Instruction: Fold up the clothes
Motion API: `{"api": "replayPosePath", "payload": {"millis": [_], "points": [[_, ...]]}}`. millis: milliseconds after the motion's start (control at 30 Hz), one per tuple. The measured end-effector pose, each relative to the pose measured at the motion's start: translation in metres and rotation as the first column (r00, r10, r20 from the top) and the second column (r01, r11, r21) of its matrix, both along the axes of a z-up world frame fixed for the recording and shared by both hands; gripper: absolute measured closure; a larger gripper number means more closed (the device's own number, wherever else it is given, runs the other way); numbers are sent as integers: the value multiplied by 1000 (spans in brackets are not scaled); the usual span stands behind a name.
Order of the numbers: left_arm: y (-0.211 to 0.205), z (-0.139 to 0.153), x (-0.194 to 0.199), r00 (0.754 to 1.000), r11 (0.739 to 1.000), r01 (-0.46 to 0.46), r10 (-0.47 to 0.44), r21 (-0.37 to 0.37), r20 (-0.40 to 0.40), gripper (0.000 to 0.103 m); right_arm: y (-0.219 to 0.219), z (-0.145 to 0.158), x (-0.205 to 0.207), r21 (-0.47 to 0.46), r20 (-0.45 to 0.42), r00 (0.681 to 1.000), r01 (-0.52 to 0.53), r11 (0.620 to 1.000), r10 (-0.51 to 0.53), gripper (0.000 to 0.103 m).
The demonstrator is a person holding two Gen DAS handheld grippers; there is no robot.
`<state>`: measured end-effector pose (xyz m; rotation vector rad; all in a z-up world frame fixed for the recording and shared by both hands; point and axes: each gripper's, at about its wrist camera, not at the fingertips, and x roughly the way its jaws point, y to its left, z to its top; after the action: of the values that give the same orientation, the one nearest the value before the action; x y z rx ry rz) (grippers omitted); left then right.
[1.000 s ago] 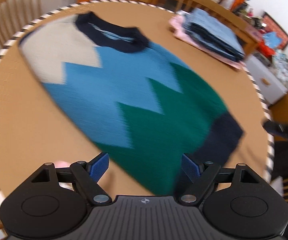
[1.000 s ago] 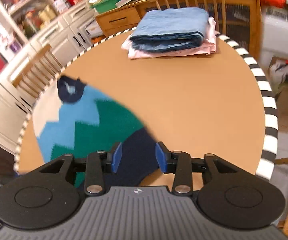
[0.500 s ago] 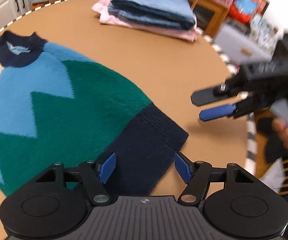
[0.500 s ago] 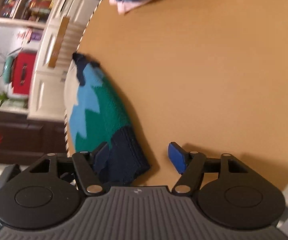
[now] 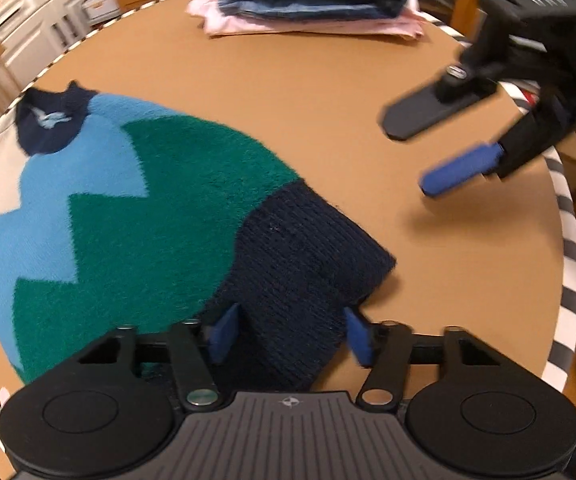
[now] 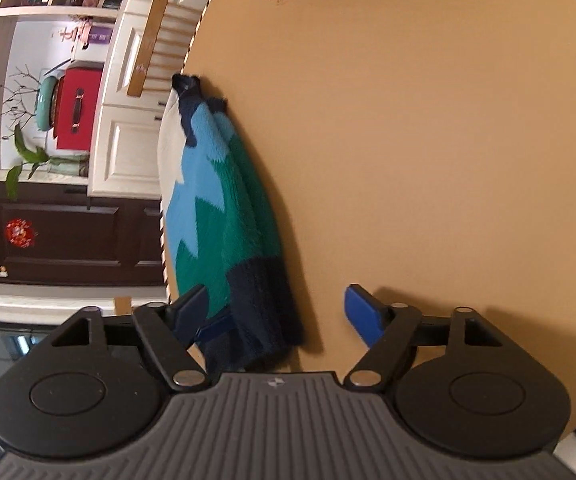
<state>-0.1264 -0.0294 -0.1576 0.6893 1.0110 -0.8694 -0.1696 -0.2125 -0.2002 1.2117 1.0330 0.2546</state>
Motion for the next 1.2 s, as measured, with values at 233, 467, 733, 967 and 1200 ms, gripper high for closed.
{"api": "replayPosePath", "payload": {"millis": [233, 467, 733, 967, 1200], "points": [[31, 2, 43, 939, 960, -259, 226, -101, -258, 79, 5, -20, -1, 143, -43, 999, 16, 990, -9, 23], [69, -12, 77, 781, 865, -475, 329, -163, -531, 79, 27, -23, 26, 205, -24, 1000, -10, 979, 15, 19], [61, -10, 65, 832, 897, -407, 285, -173, -476, 78, 51, -24, 63, 243, 7, 995, -101, 965, 102, 15], [49, 8, 59, 906, 938, -289, 202, -193, -371, 42, 67, -12, 73, 70, -2, 985, -171, 983, 171, 80], [94, 30, 44, 916, 910, -352, 286, -220, -282, 21, 46, 7, 62, -59, -62, 979, -197, 979, 193, 87]]}}
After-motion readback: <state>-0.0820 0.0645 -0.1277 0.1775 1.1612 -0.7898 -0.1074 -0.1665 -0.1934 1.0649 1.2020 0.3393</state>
